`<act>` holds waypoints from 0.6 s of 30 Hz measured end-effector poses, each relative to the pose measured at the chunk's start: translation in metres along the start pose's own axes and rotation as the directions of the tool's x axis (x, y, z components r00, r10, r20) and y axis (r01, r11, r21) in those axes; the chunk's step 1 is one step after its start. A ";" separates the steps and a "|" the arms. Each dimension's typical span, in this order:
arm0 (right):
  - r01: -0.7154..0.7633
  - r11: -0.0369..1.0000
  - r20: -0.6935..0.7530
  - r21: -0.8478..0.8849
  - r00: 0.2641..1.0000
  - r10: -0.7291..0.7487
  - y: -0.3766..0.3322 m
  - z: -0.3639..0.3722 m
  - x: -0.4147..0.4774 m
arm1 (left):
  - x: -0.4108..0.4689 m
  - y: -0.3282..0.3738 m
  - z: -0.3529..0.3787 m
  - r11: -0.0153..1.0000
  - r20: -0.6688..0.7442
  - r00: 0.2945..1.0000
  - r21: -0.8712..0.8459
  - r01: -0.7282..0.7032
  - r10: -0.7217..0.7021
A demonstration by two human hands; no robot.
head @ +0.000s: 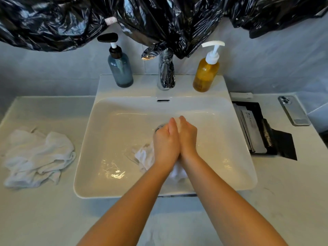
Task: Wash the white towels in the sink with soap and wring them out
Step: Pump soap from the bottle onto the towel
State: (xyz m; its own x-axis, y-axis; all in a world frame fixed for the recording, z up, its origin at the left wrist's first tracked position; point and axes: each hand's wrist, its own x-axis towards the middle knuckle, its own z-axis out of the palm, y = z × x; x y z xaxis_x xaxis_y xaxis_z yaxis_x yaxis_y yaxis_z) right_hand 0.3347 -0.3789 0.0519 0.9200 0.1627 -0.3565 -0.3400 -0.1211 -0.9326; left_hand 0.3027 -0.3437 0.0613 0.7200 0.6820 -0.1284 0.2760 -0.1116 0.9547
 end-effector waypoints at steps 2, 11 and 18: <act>0.030 0.999 -0.037 0.029 0.999 -0.029 -0.003 0.000 -0.008 | 0.017 -0.007 -0.004 0.997 0.002 0.999 0.070 0.036 -0.036; 0.048 0.989 -0.068 0.137 0.997 -0.039 -0.007 -0.004 -0.018 | 0.008 0.003 -0.004 0.999 0.005 0.999 0.000 -0.034 0.034; -0.020 0.984 -0.062 0.175 0.998 0.031 -0.010 -0.006 -0.015 | 0.010 0.010 -0.004 0.998 0.030 0.998 -0.004 -0.059 0.059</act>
State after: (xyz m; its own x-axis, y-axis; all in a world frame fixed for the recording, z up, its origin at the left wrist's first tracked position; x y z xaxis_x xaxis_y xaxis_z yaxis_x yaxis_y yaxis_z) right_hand 0.3251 -0.3863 0.0666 0.9194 0.0981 -0.3810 -0.3868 0.0486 -0.9209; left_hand 0.3101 -0.3352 0.0705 0.7538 0.6523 -0.0795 0.2304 -0.1491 0.9616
